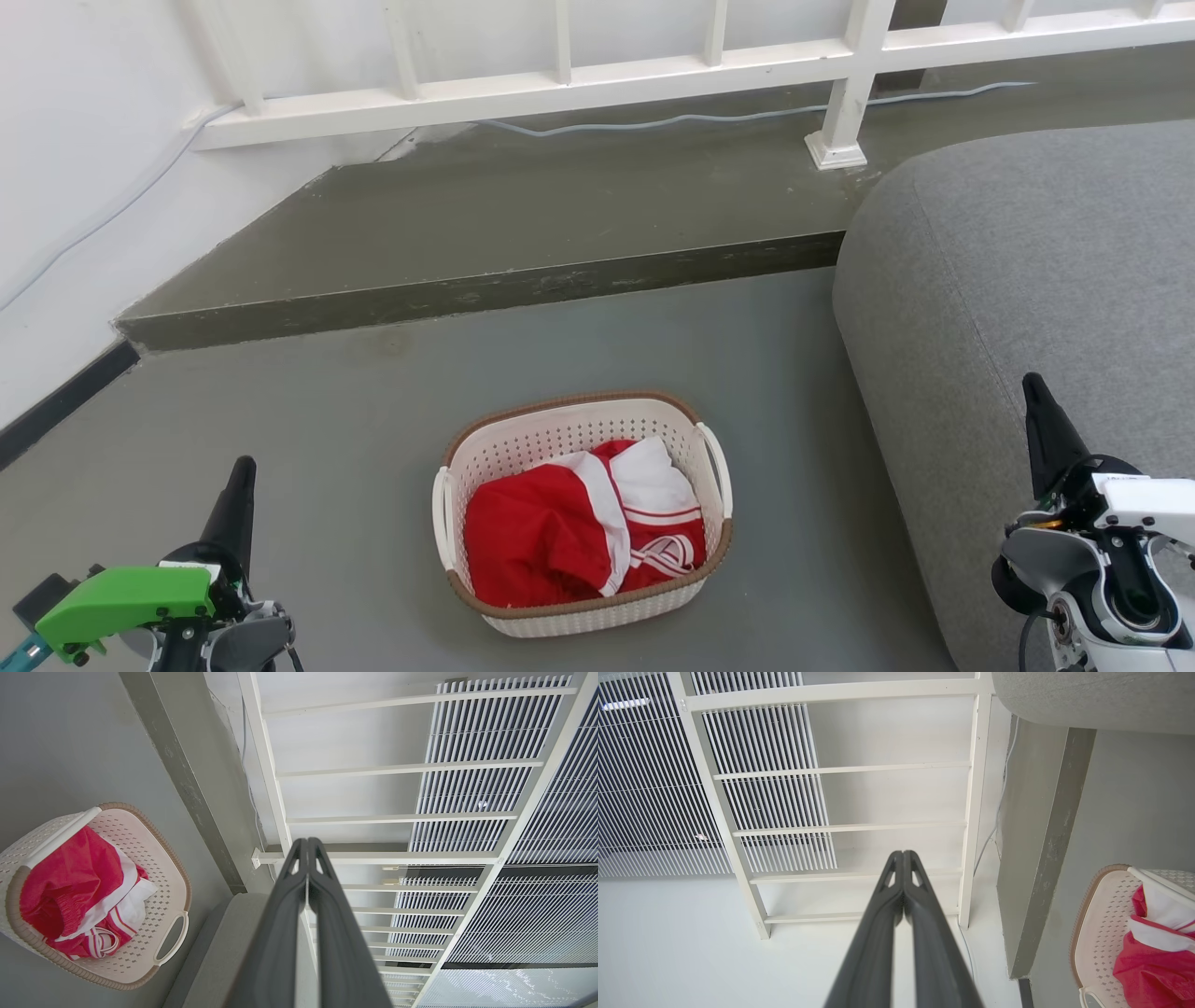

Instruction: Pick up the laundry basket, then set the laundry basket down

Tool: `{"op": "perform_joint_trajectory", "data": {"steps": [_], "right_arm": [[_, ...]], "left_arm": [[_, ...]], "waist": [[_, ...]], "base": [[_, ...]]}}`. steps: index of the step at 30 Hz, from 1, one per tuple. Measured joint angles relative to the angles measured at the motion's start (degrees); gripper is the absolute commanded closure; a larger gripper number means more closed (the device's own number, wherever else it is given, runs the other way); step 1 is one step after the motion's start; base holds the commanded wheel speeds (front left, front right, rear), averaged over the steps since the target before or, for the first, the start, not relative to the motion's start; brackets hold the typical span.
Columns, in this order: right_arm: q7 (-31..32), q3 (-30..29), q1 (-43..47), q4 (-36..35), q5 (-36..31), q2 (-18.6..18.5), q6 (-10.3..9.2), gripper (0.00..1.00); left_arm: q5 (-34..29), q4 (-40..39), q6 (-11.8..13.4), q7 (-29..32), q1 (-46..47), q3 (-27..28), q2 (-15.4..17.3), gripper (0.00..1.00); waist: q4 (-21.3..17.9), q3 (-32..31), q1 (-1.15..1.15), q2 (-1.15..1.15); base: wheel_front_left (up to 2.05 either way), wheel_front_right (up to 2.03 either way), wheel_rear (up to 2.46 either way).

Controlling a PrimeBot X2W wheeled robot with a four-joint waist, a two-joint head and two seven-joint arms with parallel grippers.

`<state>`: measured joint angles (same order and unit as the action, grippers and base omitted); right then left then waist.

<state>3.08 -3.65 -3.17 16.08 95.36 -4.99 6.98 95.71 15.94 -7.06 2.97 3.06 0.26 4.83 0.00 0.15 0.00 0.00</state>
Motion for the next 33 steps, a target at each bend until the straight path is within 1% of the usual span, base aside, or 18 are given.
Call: {"op": "perform_joint_trajectory", "data": {"steps": [33], "right_arm": [[0.0,-0.2,0.0,0.0,0.0,0.2,0.01,1.00]], "left_arm": [[0.0,-0.1,0.0,0.1,0.0,0.3,-0.1,1.00]], "waist": [[0.0,0.0,0.00,0.00]], "base": [[0.00,0.00,0.00]]}}
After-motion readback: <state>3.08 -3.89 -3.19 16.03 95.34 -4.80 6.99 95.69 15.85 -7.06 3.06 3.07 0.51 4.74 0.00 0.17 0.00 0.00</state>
